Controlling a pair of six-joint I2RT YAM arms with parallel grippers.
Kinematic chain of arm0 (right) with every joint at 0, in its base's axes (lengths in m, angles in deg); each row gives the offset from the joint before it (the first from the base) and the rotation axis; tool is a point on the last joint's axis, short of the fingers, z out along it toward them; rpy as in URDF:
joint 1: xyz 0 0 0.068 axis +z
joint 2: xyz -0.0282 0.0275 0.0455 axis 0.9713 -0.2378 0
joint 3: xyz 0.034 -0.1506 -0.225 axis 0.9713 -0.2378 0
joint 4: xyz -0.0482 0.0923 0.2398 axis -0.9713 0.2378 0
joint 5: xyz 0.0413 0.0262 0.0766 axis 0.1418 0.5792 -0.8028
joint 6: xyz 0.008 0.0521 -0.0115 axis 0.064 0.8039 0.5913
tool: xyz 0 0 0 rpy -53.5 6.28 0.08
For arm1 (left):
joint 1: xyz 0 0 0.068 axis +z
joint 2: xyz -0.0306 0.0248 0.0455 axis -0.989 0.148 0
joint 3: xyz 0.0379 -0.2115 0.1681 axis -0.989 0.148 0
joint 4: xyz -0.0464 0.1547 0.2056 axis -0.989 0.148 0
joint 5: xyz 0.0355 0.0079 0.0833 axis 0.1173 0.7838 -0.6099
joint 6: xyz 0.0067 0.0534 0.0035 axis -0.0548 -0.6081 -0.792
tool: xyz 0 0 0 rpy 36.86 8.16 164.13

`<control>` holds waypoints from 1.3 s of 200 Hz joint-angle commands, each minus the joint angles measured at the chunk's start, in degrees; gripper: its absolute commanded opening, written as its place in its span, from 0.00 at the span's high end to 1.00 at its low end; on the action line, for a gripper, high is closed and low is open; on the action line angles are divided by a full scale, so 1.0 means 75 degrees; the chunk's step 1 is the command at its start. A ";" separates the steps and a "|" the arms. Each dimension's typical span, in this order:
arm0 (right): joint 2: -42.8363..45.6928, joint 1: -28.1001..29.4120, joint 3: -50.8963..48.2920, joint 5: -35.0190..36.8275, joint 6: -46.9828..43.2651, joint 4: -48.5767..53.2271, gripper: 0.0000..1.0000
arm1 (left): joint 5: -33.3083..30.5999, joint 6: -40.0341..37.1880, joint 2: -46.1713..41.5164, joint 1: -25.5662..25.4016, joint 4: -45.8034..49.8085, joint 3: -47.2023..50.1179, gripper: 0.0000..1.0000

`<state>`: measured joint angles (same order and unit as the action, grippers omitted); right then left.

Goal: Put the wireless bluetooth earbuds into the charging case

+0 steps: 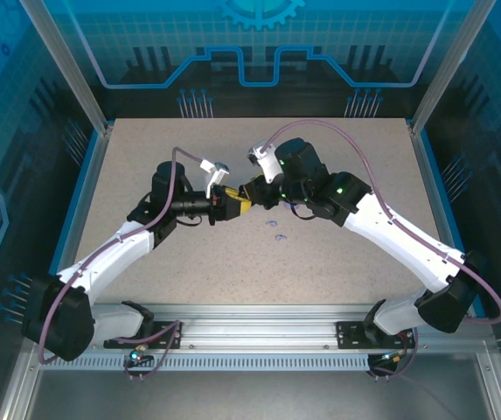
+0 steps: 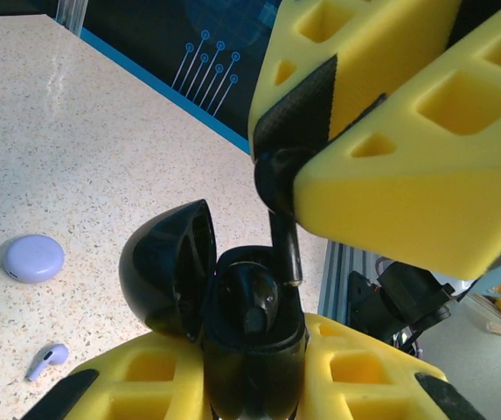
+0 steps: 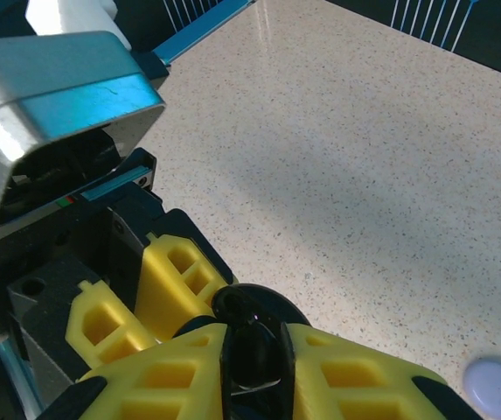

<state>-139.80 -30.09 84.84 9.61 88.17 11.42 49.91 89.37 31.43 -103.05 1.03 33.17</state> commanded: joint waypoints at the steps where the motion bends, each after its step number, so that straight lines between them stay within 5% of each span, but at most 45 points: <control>1: -0.0138 0.0169 0.0212 0.0068 -0.0136 0.0220 0.77 | 0.0114 -0.0205 -0.0131 -0.0042 -0.0047 -0.0278 0.81; 82: -0.0179 0.0211 0.0266 0.0703 -0.0165 0.0397 0.77 | 0.0076 -0.0227 -0.0159 -0.0037 -0.0018 -0.0269 0.81; 260: -0.0009 0.0098 0.0281 -0.0194 0.0127 0.0292 0.78 | -0.0053 -0.0145 -0.0133 -0.0043 -0.0196 -0.0290 0.81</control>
<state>-140.74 -29.41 85.25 10.14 88.28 13.15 49.84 89.39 31.41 -103.05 0.96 32.86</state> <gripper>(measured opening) 0.226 0.222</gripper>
